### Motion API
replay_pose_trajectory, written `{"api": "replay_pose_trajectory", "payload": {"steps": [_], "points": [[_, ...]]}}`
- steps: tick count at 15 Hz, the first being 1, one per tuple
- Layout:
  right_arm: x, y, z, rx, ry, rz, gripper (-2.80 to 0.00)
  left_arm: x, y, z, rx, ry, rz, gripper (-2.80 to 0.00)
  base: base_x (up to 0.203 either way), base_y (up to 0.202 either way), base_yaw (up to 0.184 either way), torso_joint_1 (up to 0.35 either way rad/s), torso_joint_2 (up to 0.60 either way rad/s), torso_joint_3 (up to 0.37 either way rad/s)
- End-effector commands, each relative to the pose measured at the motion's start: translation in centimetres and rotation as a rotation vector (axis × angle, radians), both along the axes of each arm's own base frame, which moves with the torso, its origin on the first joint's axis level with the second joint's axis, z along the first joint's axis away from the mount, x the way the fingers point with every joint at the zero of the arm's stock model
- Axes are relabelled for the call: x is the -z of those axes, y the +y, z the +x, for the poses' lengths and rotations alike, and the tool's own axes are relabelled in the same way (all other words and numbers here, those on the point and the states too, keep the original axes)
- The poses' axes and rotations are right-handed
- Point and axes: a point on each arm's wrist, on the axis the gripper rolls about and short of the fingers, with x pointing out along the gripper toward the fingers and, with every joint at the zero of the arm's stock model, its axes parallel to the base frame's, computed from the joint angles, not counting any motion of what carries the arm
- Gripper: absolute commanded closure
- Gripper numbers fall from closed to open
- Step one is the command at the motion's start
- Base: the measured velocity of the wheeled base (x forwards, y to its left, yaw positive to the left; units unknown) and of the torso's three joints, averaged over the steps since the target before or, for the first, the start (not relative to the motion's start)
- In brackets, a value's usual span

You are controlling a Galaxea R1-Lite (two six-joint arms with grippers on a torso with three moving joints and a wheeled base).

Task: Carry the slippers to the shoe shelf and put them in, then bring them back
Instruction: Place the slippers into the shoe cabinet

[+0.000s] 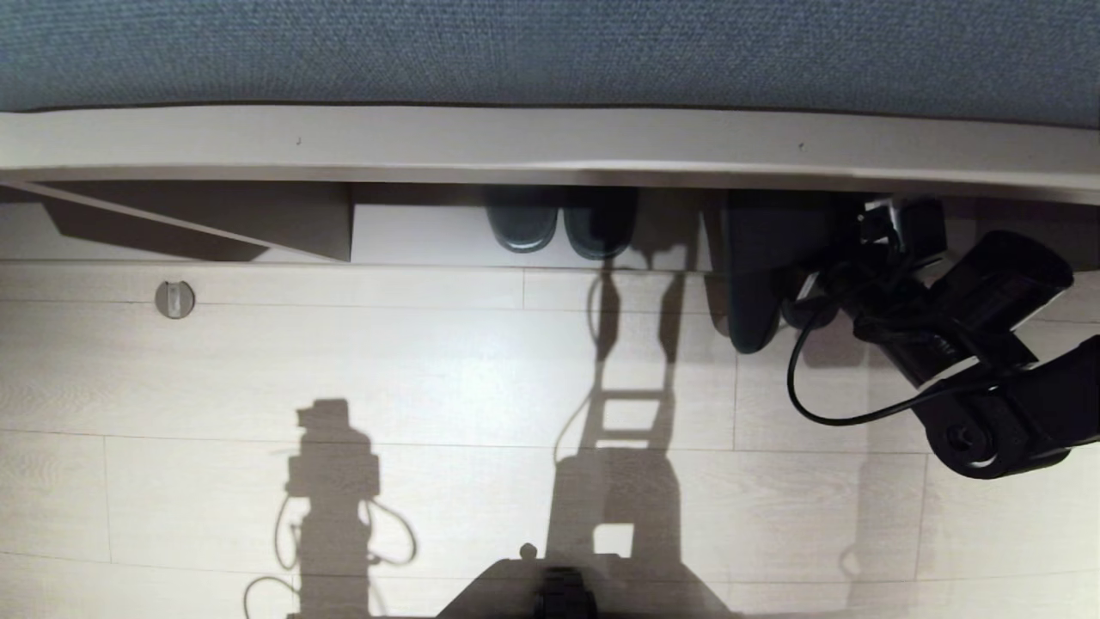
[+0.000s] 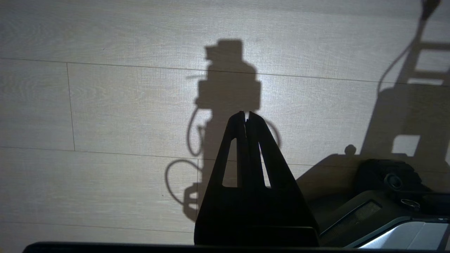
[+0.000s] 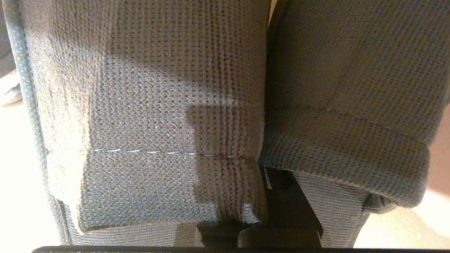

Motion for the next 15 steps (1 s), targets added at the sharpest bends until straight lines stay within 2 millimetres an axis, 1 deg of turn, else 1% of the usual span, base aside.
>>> {"api": "replay_pose_trajectory", "payload": {"steps": [1, 5, 7, 9, 12, 15], "points": [[0.2, 0.1, 0.5, -0.002, -0.007, -0.002, 0.00, 0.0, 0.0, 0.0, -0.001, -0.001, 0.000, 0.00, 0.000, 0.000, 0.000, 0.000, 0.00, 0.000], [0.4, 0.2, 1.4, -0.002, -0.007, -0.001, 0.00, 0.0, 0.0, 0.0, -0.001, -0.001, 0.000, 0.00, 0.000, 0.000, 0.000, 0.000, 0.00, 0.000], [0.0, 0.1, 2.0, 0.006, -0.016, 0.008, 0.00, 0.0, 0.0, 0.0, -0.001, -0.001, 0.000, 0.00, 0.000, 0.000, 0.000, 0.000, 0.00, 0.000], [-0.3, -0.1, 2.1, 0.000, -0.018, 0.041, 0.00, 0.0, 0.0, 0.0, -0.001, -0.001, 0.000, 0.00, 0.000, 0.000, 0.000, 0.000, 0.00, 0.000], [-0.3, -1.5, 2.4, 0.034, -0.017, 0.045, 0.00, 0.0, 0.0, 0.0, -0.001, -0.001, 0.000, 0.00, 0.000, 0.000, 0.000, 0.000, 0.00, 0.000], [-0.1, -1.6, 2.5, 0.032, -0.012, 0.045, 0.00, 0.0, 0.0, 0.0, -0.001, -0.001, 0.000, 0.00, 0.000, 0.000, 0.000, 0.000, 0.00, 0.000]]}}
